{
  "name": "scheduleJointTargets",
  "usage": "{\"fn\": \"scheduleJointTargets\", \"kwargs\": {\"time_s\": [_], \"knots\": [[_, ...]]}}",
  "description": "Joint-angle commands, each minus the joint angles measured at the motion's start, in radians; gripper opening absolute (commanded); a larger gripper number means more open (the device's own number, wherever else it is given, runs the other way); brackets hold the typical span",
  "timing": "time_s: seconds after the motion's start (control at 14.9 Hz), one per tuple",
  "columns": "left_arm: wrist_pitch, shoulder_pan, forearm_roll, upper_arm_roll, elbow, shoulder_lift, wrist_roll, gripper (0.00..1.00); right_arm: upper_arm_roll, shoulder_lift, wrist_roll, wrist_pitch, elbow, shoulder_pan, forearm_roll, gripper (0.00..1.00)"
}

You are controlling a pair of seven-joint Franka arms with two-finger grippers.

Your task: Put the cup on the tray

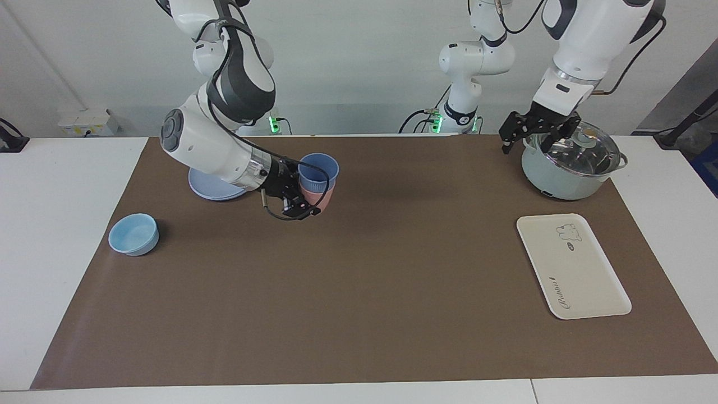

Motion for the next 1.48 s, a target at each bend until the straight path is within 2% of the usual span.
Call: {"fn": "scheduleJointTargets", "kwargs": {"time_s": [0.0, 0.2, 0.34, 0.54, 0.74, 1.21, 1.28, 1.35, 1.41], "knots": [[0.148, -0.105, -0.092, 0.009, -0.092, -0.050, -0.227, 1.00, -0.004, -0.028, 0.076, 0.081, -0.027, 0.063, 0.014, 0.00], [0.356, -0.213, -0.168, 0.007, -0.104, -0.036, -0.584, 1.00, -0.005, -0.025, 0.142, 0.136, -0.027, 0.105, 0.004, 0.00], [0.441, -0.259, -0.168, 0.007, -0.104, -0.030, -0.715, 1.00, -0.005, -0.025, 0.160, 0.161, -0.027, 0.129, -0.012, 0.00], [0.481, -0.331, -0.168, 0.007, -0.103, -0.022, -0.740, 0.98, -0.005, -0.023, 0.165, 0.175, -0.027, 0.137, -0.013, 0.00], [0.500, -0.357, -0.167, 0.007, -0.100, -0.002, -0.745, 0.80, -0.004, -0.023, 0.170, 0.178, -0.027, 0.139, -0.013, 0.00], [0.567, -0.424, -0.148, 0.006, -0.078, 0.062, -0.745, 0.77, -0.004, -0.023, 0.170, 0.190, -0.027, 0.140, -0.013, 0.00], [0.576, -0.431, -0.148, 0.006, -0.078, 0.065, -0.745, 0.72, -0.004, -0.023, 0.170, 0.190, -0.027, 0.140, -0.013, 0.00], [0.587, -0.431, -0.148, 0.006, -0.078, 0.080, -0.745, 0.63, -0.004, -0.023, 0.170, 0.190, -0.028, 0.140, -0.013, 0.00], [0.603, -0.432, -0.148, 0.006, -0.077, 0.087, -0.745, 0.49, -0.004, -0.023, 0.170, 0.190, -0.028, 0.140, -0.013, 0.00]]}}
